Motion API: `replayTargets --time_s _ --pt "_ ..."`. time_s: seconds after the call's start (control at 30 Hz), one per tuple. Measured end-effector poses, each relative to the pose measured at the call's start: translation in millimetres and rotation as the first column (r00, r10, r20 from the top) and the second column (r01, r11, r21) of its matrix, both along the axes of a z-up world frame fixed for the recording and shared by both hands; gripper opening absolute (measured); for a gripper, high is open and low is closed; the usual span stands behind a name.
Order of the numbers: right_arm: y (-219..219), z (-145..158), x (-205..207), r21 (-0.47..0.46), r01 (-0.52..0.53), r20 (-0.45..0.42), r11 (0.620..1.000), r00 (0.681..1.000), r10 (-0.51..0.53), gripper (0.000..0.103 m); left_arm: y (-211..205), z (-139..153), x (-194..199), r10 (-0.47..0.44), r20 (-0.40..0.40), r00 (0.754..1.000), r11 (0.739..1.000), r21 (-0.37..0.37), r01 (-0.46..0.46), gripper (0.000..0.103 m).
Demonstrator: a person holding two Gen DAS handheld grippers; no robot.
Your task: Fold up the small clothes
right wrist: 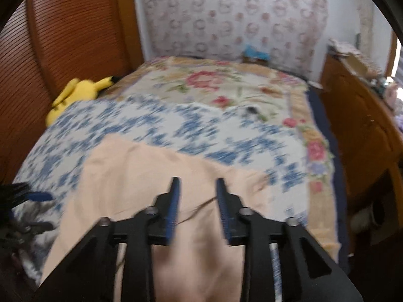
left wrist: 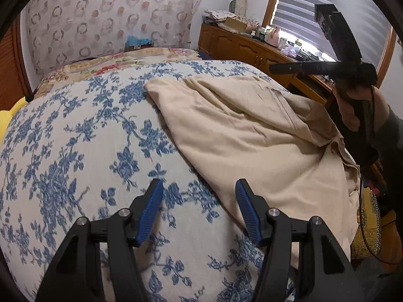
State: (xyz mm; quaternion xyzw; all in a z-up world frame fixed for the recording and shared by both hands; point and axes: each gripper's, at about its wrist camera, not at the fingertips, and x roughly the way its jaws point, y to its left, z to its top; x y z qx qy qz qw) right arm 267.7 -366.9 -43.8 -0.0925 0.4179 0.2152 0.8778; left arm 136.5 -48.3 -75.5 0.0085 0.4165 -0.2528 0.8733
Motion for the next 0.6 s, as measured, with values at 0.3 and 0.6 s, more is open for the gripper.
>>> replayTargets --time_s 0.3,0.6 --pt "8 -38 10 0.030 0.043 -0.175 0.999 0.984 -0.037 0.037 -4 -7 -20 -0.006 -0.004 1.000 1.000 0.014 0.006 0.059" --pt "10 -27 22 0.020 0.001 -0.107 1.000 0.994 0.001 0.004 -2 -9 -37 0.006 0.028 1.000 1.000 0.012 -0.006 0.059"
